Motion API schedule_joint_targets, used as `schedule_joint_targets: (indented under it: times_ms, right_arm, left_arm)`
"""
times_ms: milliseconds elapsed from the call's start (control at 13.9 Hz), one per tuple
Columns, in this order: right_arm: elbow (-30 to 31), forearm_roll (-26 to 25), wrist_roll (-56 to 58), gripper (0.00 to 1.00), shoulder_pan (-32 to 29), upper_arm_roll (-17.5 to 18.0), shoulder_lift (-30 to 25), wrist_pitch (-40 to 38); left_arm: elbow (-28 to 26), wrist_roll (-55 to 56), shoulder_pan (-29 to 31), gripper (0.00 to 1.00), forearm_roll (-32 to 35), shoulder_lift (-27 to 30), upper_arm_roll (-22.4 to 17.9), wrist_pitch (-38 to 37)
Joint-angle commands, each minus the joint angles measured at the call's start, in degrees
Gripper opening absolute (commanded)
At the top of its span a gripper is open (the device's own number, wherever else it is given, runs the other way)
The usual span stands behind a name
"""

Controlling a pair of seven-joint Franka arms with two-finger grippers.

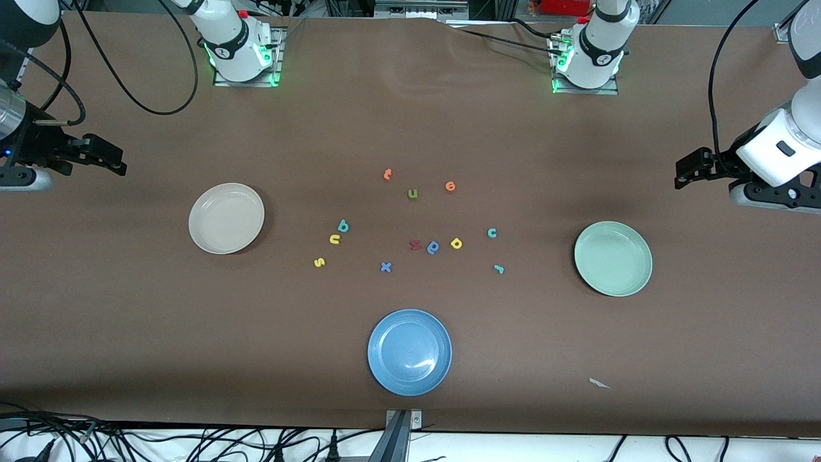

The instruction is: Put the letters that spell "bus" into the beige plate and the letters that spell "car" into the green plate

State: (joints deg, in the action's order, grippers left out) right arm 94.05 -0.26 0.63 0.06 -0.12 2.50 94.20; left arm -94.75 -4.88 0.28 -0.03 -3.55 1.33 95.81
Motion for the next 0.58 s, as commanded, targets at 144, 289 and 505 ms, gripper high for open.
schedule_joint_targets:
  times_ms: [144,289,505]
  right_arm:
    - [-1.3,-0.1,0.3,1.00,-0.1,0.0,0.6,-1.6]
    - [-1.3,-0.2,0.3,1.00,-0.2,0.0,0.7,-1.6]
    - [-1.1,-0.2,0.8,1.00,-0.3,0.0,1.8,-1.6]
  left_arm:
    - [-0.3,-1.1,0.5,1.00,1.8,1.0,0.4,-0.7]
    - [-0.3,-1.1,0.5,1.00,1.8,1.0,0.4,-0.7]
    - [-0.3,-1.1,0.5,1.00,1.8,1.0,0.4,-0.7]
